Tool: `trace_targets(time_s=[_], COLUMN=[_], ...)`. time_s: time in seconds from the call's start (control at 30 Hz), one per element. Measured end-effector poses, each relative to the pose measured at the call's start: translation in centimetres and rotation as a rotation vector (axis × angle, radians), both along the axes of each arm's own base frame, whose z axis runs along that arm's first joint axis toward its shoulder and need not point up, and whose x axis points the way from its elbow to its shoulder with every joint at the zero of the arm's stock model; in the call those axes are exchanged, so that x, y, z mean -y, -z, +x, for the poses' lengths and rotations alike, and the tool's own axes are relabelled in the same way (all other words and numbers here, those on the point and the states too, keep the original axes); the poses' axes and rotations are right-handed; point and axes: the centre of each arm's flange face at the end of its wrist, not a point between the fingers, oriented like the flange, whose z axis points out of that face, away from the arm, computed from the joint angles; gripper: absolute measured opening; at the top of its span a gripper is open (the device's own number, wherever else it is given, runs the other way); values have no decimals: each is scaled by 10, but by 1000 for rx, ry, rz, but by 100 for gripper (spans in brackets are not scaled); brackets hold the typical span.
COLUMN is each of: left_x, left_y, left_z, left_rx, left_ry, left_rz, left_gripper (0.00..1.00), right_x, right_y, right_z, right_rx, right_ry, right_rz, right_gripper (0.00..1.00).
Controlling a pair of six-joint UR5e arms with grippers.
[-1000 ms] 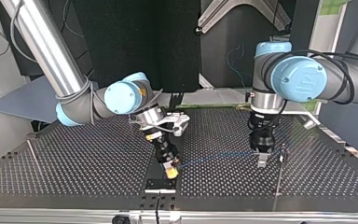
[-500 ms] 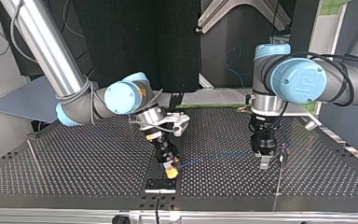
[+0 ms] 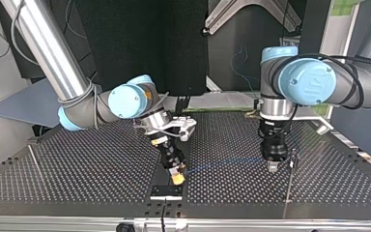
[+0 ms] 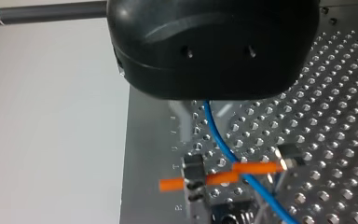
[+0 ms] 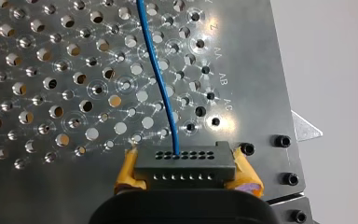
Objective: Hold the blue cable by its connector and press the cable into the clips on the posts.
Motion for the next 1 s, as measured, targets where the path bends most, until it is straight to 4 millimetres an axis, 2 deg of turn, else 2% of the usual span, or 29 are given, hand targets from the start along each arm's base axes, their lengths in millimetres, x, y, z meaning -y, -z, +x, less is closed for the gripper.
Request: trace_targets(time_s=[0.4, 0.57, 0.67, 0.9, 1.0], left_x=[4, 10, 15, 37, 44], left_y=[4, 12, 25, 75, 87], left_z=[-1, -5, -7, -11, -14], left_rx=[7, -2, -10, -58, -72], left_ry=[3, 14, 19, 39, 47], left_rz=[-6, -5, -9, -7, -2], left_gripper=[0, 0, 0, 0, 0], right_x=[0, -2, -3, -11, -14], right_y=[2, 16, 28, 53, 64], right_z=[0, -3, -5, -5, -5], right_rx=[-4, -20, -31, -43, -47], right_ry=[0, 10, 19, 53, 76], right_rz=[3, 22, 38, 58, 57], right_gripper=[0, 0, 0, 0, 0])
